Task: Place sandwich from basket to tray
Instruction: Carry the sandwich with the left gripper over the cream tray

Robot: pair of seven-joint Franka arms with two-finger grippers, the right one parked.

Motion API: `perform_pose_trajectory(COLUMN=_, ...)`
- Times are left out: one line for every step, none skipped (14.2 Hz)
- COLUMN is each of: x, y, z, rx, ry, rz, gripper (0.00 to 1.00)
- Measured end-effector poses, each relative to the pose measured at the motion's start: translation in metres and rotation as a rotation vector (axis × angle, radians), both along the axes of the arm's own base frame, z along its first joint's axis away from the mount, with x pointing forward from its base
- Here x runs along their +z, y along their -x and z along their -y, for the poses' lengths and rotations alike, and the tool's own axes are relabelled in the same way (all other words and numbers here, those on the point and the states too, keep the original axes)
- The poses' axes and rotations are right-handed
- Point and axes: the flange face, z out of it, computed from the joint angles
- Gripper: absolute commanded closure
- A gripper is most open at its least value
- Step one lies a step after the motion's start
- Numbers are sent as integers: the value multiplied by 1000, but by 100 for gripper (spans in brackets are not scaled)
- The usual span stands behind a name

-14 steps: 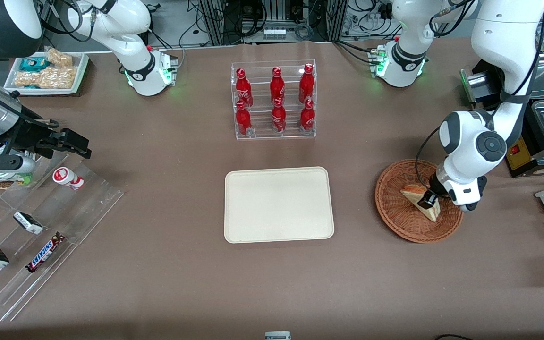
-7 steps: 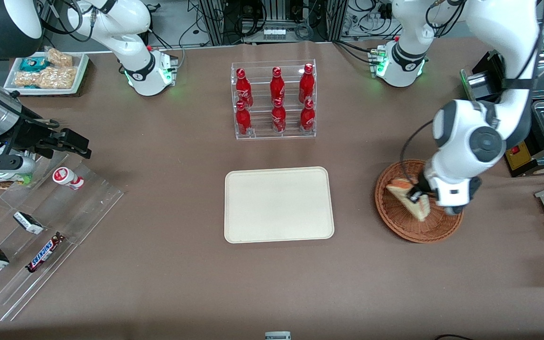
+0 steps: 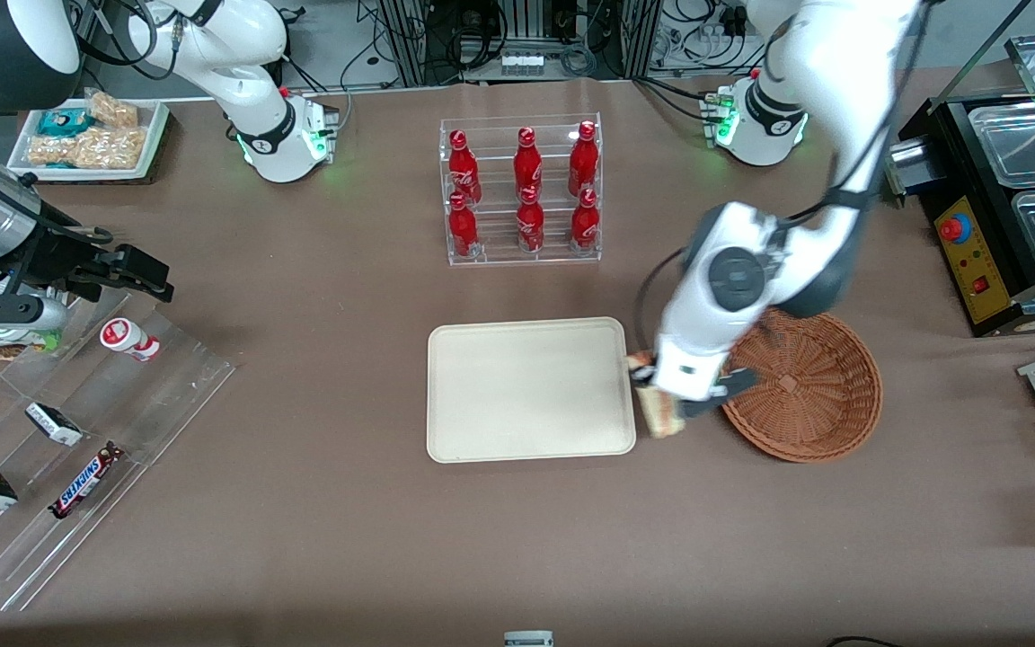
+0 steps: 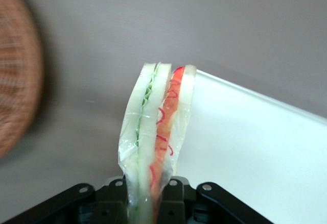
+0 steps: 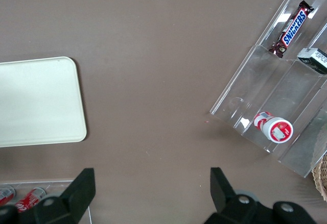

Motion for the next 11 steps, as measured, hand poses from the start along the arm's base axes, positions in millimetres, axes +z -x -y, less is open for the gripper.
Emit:
perform_pose_trajectory(x=-6, y=5, z=27, rx=-52, ry=10, rz=12, gripper=92)
perform_pose_trajectory(x=-12, y=12, z=54, rx=-96, ry=22, rz=27, gripper=92)
perform_pose_trajectory(x=-18, y=19, z=75, rx=-133, ry=28, rz=40, gripper=92)
perform_pose_trajectory(x=-25, y=27, z=92, rx=-164, ry=29, rz=50, gripper=92)
perform_pose_trajectory(x=-32, y=35, z=106, rx=-187, ry=29, rz=56, gripper=91)
perform_pose_trajectory(x=-40, y=42, z=119, rx=-200, ry=27, rz=61, gripper=91)
perform_pose_trajectory(x=-49, y=46, z=128, rx=-209, ry=17, rz=65, gripper=90)
perform_pose_trajectory(x=-58, y=47, z=132, rx=-212, ry=5, rz=69, gripper=86)
perform_pose_trajectory(x=-67, y=46, z=135, rx=-211, ry=-2, rz=75, gripper=78)
perform_pose_trajectory(x=-78, y=45, z=137, rx=-205, ry=1, rz=85, gripper=42)
perform_pose_trajectory(x=-88, y=44, z=140, rx=-195, ry=12, rz=98, gripper=0)
